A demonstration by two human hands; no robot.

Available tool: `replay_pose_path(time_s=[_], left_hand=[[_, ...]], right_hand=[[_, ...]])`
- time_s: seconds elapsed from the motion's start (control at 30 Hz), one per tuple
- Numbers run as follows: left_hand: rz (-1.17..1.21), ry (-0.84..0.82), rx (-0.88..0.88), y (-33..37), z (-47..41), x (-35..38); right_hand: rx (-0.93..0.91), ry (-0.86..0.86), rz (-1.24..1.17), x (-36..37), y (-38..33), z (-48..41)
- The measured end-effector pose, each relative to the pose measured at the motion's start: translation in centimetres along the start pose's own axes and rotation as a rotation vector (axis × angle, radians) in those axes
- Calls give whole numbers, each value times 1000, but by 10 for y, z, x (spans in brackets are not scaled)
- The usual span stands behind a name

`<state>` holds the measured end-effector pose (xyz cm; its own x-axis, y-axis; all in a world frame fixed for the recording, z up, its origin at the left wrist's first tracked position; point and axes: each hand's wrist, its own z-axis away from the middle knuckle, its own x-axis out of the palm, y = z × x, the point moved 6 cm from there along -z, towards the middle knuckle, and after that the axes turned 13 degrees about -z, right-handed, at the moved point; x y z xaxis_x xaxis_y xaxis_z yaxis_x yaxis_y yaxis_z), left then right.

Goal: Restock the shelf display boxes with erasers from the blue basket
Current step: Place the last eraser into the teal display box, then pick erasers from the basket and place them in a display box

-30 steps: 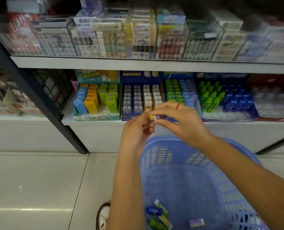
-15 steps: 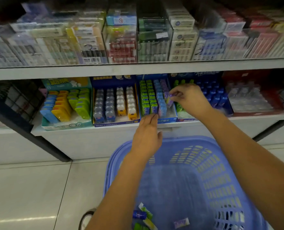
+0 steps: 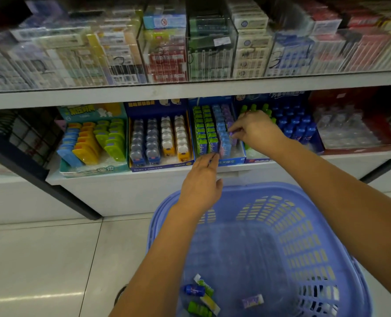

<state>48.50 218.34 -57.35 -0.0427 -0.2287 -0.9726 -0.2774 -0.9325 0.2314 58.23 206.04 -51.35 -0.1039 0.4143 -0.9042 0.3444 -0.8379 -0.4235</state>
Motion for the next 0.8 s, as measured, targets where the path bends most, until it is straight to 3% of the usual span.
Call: replay_pose_path(time_s=[0.17, 0.33, 0.37, 0.43, 0.5, 0.57, 0.63, 0.7, 0.8], left_hand=[[20, -53, 15, 3, 1, -5], [214, 81, -8, -1, 25, 3], [202, 13, -15, -3, 31, 18], [94, -263, -21, -4, 45, 62], [-31, -586, 3, -7, 68, 113], [-147, -848, 25, -12, 100, 159], [-199, -984, -50, -23, 127, 191], [-151, -1035, -240, -37, 144, 213], [-39, -1003, -365, -46, 149, 235]], right_hand=[[24, 31, 62, -5, -4, 2], [-23, 247, -186, -13, -20, 41], [-18, 189, -251, 1, -22, 54], [53, -130, -311, 56, -22, 85], [151, -505, -226, 128, -8, 125], [231, -738, -169, 189, 11, 163], [319, -840, -179, 233, 26, 190], [344, -869, -230, 263, 28, 203], [296, -903, -320, 296, 15, 209]])
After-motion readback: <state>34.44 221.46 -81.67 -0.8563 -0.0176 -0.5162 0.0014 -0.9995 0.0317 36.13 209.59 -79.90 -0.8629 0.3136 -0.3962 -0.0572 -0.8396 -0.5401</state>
